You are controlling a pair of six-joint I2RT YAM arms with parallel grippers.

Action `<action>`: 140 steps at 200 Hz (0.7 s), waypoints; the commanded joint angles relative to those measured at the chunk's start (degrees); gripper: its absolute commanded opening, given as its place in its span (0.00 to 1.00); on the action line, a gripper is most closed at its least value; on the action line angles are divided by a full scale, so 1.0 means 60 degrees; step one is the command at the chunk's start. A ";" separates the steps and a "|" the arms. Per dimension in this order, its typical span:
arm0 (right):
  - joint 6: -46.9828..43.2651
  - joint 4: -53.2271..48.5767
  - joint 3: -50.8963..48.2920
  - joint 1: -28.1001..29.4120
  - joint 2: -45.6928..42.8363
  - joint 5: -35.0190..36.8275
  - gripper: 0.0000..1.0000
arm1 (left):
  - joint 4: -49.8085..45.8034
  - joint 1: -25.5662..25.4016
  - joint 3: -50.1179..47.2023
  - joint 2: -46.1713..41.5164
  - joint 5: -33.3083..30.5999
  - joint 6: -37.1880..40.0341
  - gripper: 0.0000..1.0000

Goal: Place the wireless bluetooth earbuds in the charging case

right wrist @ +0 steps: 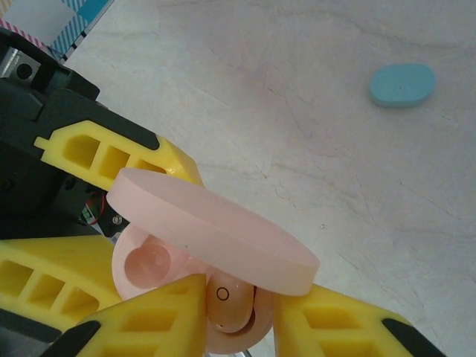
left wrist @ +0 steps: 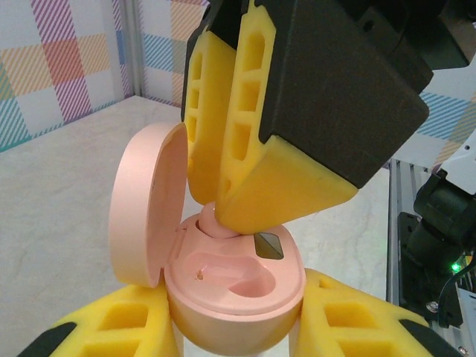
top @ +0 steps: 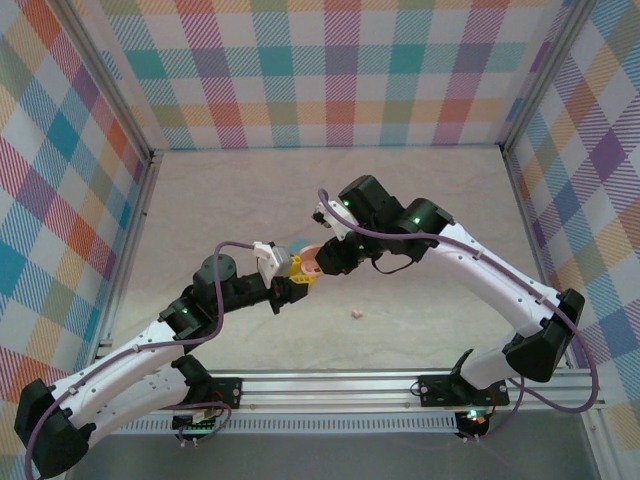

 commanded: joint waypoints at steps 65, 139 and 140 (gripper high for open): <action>0.0074 -0.0260 0.0496 0.0050 -0.0089 0.0211 0.25 | 0.0352 -0.0071 0.0117 -0.0098 0.0010 -0.0084 0.22; 0.0236 -0.0258 0.0479 0.0050 -0.0136 0.0105 0.29 | 0.0438 -0.0073 0.0092 -0.0097 0.0036 -0.0099 0.22; 0.0236 -0.0258 0.0474 0.0050 -0.0124 0.0107 0.29 | 0.0439 -0.0073 0.0092 -0.0097 0.0036 -0.0107 0.22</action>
